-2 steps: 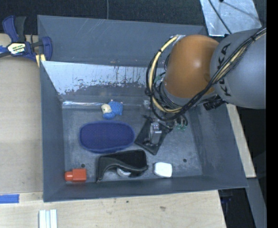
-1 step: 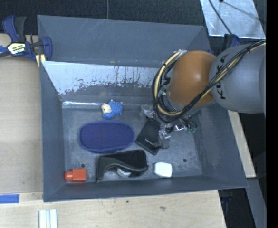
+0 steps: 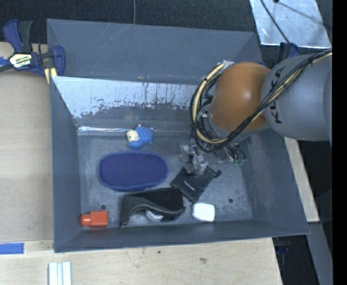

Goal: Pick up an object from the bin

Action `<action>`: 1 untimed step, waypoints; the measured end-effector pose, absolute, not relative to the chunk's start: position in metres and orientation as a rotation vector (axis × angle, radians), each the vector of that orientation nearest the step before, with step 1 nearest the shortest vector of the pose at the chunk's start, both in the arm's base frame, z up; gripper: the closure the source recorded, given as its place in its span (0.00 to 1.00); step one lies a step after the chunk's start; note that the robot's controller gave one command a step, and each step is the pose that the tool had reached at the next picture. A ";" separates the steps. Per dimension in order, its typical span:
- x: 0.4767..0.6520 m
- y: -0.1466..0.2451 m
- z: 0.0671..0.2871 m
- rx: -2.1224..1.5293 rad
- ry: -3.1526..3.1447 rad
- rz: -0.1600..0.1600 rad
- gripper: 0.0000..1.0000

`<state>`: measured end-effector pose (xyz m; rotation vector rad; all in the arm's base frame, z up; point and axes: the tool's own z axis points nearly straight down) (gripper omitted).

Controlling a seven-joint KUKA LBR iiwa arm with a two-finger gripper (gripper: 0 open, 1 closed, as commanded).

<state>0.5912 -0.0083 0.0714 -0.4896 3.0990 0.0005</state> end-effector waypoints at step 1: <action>0.573 -0.037 0.162 -0.454 3.097 -0.005 1.00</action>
Offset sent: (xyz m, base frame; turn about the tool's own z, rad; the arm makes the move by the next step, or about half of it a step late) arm -0.0205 -0.0266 0.0855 0.0165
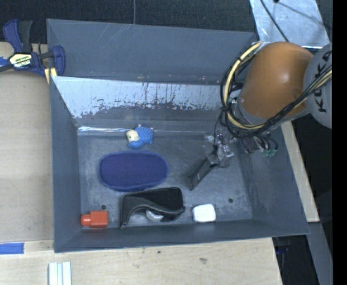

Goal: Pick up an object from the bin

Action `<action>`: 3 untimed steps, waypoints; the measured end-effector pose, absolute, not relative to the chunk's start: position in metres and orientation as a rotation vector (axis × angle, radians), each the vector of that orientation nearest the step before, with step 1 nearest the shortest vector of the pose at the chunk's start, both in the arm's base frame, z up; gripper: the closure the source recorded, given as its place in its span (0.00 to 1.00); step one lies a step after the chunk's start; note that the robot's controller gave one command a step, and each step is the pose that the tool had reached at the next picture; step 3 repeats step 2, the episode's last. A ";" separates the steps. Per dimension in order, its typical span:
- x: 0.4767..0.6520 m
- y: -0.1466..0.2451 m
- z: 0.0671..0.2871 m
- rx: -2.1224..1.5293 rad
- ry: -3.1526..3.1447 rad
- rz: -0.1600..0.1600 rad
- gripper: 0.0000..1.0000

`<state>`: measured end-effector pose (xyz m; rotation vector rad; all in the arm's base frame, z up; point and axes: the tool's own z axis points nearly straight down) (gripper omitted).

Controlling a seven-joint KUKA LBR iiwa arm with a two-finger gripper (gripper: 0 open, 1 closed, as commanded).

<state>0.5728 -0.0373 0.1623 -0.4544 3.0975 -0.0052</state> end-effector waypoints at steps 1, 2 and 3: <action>0.582 -0.019 0.183 -0.482 3.097 -0.001 1.00; 0.555 -0.002 0.292 -0.490 3.090 -0.003 1.00; 0.555 -0.002 0.292 -0.490 3.090 -0.003 1.00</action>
Offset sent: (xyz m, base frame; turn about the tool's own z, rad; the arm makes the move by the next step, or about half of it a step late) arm 0.0072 0.0184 0.0188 -0.0166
